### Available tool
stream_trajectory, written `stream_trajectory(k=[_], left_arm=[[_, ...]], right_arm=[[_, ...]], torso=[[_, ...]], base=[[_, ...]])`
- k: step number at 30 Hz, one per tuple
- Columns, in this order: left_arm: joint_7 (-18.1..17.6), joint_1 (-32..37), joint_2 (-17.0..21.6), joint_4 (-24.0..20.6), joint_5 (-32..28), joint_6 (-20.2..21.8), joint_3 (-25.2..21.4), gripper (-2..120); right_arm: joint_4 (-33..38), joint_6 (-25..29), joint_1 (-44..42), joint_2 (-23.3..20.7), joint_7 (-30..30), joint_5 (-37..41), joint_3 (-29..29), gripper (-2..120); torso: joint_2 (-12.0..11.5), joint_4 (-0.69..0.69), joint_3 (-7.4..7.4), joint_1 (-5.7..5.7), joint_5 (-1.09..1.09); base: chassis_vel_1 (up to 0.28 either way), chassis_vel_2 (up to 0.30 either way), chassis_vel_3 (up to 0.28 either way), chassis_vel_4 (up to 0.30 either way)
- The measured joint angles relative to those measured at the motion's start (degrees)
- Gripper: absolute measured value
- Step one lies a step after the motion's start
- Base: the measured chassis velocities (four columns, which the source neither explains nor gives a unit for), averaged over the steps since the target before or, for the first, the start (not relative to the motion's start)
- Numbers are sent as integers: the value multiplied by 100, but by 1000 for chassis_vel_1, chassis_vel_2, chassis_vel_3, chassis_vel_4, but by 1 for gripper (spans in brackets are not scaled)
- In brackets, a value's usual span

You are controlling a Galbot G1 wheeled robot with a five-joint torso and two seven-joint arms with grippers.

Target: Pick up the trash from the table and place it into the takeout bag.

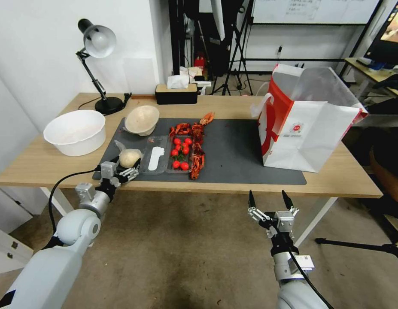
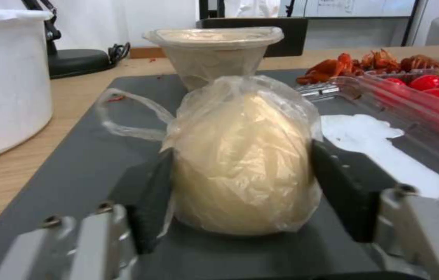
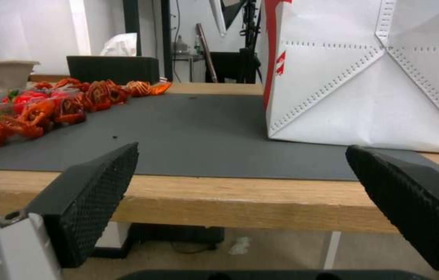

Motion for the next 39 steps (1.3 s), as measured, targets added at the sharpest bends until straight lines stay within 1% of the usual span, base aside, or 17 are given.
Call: stream_trajectory(k=[3, 4, 6, 7, 9, 11, 13, 15, 17, 27, 29, 33, 34, 35, 36, 38, 39], left_arm=[[13, 4, 51, 15, 6, -3, -18, 47], [13, 4, 51, 15, 6, -3, -18, 47], [32, 3, 90, 21, 8, -7, -24, 39], [32, 3, 90, 21, 8, -7, -24, 39], [49, -3, 112, 21, 9, -24, -25, 28], [59, -7, 118, 21, 8, -37, -25, 25], [106, -23, 132, 13, -6, -112, -21, 13], [129, -32, 139, 6, -22, -140, -17, 12], [220, -93, 192, -70, -127, -246, 24, 5], [498, -504, 627, -479, -611, -435, 360, 5], [635, -819, 855, -628, -950, -459, 601, 5], [789, -1198, 1049, -717, -1332, -482, 853, 5], [953, -1812, 1287, -745, -1869, -516, 1262, 5], [1005, -2099, 1364, -731, -2083, -536, 1492, 5], [1005, -2099, 1364, -731, -2083, -536, 1492, 5], [1098, -2645, 1438, -637, -2420, -555, 1994, 5], [1143, -3023, 1441, -555, -2603, -565, 2354, 5]], right_arm=[[-4, -4, 14, 3, 2, 0, -1, 100], [-4, -4, 14, 3, 2, 0, -1, 100], [-9, -7, 24, 3, 6, 0, -1, 100], [-9, -7, 24, 3, 6, 0, -1, 100], [-9, -8, 27, 4, 9, 0, -1, 100], [-9, -9, 27, 5, 9, 0, -1, 100], [-9, -10, 24, 5, 12, 0, -2, 100], [-9, -10, 23, 5, 13, 0, -2, 100], [-9, -11, 20, 5, 16, 0, -3, 100], [-9, -10, 7, 32, 31, 0, 9, 100], [-9, -9, 1, 39, 37, -1, 16, 100], [-9, -7, 1, 46, 38, 0, 20, 100], [-5, -5, 0, 49, 41, 0, 27, 100], [0, -4, 3, 52, 41, 0, 32, 100], [0, -4, 3, 52, 41, 0, 32, 100], [4, -4, 14, 59, 41, 0, 33, 100], [7, -4, 26, 64, 41, -3, 33, 100]], torso=[[0, 0, 0, 0, 0], [0, 0, 0, 0, 0], [0, 0, 0, 0, 0], [0, 0, 0, 0, 0], [0, 0, 0, 0, 0], [0, 0, 0, 0, -1], [0, 0, 0, 0, -1], [0, 1, 0, 0, -1], [0, 0, 0, 0, 0], [0, 1, 0, 0, 0], [0, 0, 0, 0, -1], [0, 1, 0, 0, 0], [0, 0, 0, 0, 0], [0, 0, -1, 0, 3], [0, 0, -1, 0, 3], [0, 1, -1, 0, -2], [0, 0, -1, 1, 0]], base=[[0, 0, 0, 0], [0, 0, 0, 0], [0, 0, 0, 0], [0, 0, 0, 0], [0, 0, 0, 0], [0, 0, 0, 0], [0, 0, 0, 0], [0, 0, 0, 0], [0, 0, 0, 0], [0, 0, 0, 0], [0, 0, 0, 0], [0, 0, 0, 0], [0, 0, 0, 0], [0, 0, 0, 0], [0, 0, 0, 0], [0, 0, 0, 0], [0, 0, 0, 0]])
